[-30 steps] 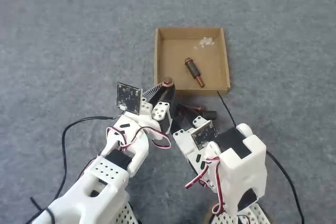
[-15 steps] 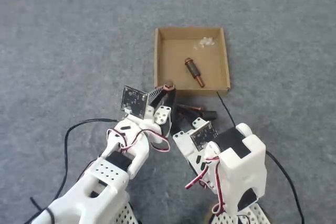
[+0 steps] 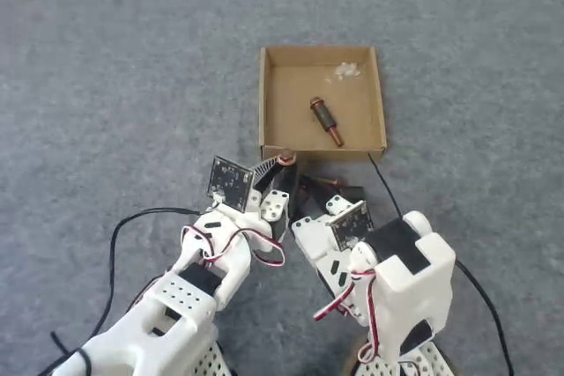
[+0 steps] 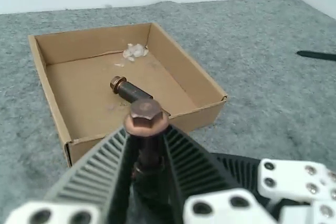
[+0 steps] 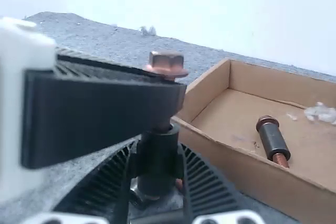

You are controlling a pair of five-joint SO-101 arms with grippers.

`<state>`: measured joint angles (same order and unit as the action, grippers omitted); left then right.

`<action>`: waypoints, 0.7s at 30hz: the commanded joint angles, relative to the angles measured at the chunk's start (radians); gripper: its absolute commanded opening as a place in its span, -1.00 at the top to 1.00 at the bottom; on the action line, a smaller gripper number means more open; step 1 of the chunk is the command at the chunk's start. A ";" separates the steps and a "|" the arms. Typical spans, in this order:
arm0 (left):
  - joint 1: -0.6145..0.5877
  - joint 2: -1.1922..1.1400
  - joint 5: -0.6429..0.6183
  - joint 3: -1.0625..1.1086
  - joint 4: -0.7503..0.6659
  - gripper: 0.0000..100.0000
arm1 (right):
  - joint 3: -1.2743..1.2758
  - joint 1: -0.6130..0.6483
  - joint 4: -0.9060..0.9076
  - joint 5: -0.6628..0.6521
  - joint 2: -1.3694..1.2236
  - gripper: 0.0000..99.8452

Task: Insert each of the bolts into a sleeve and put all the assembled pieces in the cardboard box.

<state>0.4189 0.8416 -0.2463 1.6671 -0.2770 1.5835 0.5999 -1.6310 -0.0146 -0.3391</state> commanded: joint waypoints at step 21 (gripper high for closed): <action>-0.057 0.008 0.035 -0.015 0.063 0.51 | -0.002 -0.087 -0.005 0.009 0.058 0.99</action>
<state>0.3744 0.8416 -0.1818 1.6686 -0.2186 1.5881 0.5247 -1.6310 -0.0100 -0.3299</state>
